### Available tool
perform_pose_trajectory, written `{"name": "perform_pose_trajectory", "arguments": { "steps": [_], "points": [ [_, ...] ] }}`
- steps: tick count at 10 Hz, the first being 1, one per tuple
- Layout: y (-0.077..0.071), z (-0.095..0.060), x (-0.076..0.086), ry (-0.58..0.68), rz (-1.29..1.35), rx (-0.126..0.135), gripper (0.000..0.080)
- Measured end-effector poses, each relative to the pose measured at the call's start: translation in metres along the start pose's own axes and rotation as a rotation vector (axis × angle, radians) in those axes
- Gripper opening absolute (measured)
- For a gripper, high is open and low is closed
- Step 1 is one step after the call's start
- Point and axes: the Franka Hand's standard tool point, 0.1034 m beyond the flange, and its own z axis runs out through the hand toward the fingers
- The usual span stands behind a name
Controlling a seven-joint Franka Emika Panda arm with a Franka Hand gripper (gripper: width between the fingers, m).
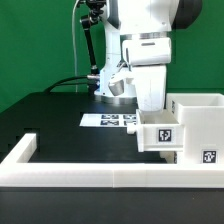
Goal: Assemble drawer
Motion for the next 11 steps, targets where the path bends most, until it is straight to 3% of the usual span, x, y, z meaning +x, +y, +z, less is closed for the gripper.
{"name": "perform_pose_trajectory", "arguments": {
  "steps": [1, 3, 6, 9, 11],
  "points": [
    [0.001, -0.005, 0.001, -0.003, 0.007, -0.005, 0.0598],
    [0.003, -0.018, -0.003, -0.017, 0.010, 0.006, 0.0640],
    [0.017, -0.037, -0.013, -0.033, 0.008, 0.016, 0.0649],
    [0.035, -0.047, -0.036, -0.048, 0.022, 0.026, 0.0649],
    [0.037, -0.048, -0.040, -0.048, 0.024, 0.022, 0.0649]
  ]
}}
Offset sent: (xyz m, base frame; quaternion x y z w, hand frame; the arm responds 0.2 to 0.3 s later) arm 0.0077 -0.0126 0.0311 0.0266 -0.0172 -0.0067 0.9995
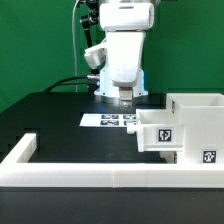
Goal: Assemble drawer
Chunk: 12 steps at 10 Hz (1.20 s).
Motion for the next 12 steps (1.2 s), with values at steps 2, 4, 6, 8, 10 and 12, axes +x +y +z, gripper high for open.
{"name": "perform_pose_trajectory", "arguments": {
  "steps": [2, 4, 6, 8, 10, 12],
  "points": [
    [-0.001, 0.003, -0.002, 0.003, -0.005, 0.004, 0.0649],
    [0.000, 0.018, -0.003, 0.088, -0.011, 0.023, 0.0649],
    [0.008, 0.028, -0.008, 0.199, 0.002, 0.033, 0.0649],
    [0.009, 0.037, -0.009, 0.282, -0.001, 0.030, 0.0649],
    [0.009, 0.039, 0.000, 0.296, 0.012, 0.028, 0.0649],
    [0.010, 0.040, 0.006, 0.296, 0.002, 0.027, 0.0649]
  ]
}}
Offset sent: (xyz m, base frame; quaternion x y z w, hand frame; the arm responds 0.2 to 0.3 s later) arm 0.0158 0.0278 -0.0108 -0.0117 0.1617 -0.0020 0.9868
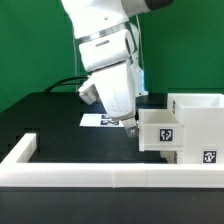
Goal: Assemble drawer
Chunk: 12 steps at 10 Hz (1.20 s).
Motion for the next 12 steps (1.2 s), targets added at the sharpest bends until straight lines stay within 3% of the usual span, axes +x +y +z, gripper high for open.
{"name": "perform_pose_trajectory", "arguments": {
  "steps": [5, 8, 12],
  "points": [
    [0.000, 0.002, 0.000, 0.004, -0.021, 0.003, 0.0649],
    [0.000, 0.012, 0.021, -0.036, -0.124, 0.023, 0.0649],
    [0.000, 0.012, 0.017, -0.037, -0.117, 0.023, 0.0649]
  ]
}}
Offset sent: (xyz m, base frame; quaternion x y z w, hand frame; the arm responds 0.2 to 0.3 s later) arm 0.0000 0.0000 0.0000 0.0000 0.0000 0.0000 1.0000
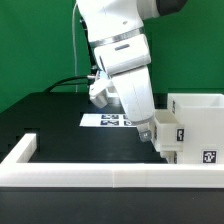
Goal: Assemble drawer
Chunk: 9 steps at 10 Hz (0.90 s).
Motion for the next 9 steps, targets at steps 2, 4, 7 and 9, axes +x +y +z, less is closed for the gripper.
{"name": "perform_pose_trajectory", "arguments": {
  "steps": [2, 4, 7, 9],
  "points": [
    [0.001, 0.006, 0.014, 0.004, -0.012, -0.011, 0.0649],
    [0.003, 0.008, 0.033, 0.010, -0.003, -0.008, 0.0649],
    [0.002, 0.010, 0.039, 0.009, 0.024, -0.005, 0.0649],
    [-0.001, 0.006, 0.014, 0.005, 0.006, -0.002, 0.0649]
  ]
}}
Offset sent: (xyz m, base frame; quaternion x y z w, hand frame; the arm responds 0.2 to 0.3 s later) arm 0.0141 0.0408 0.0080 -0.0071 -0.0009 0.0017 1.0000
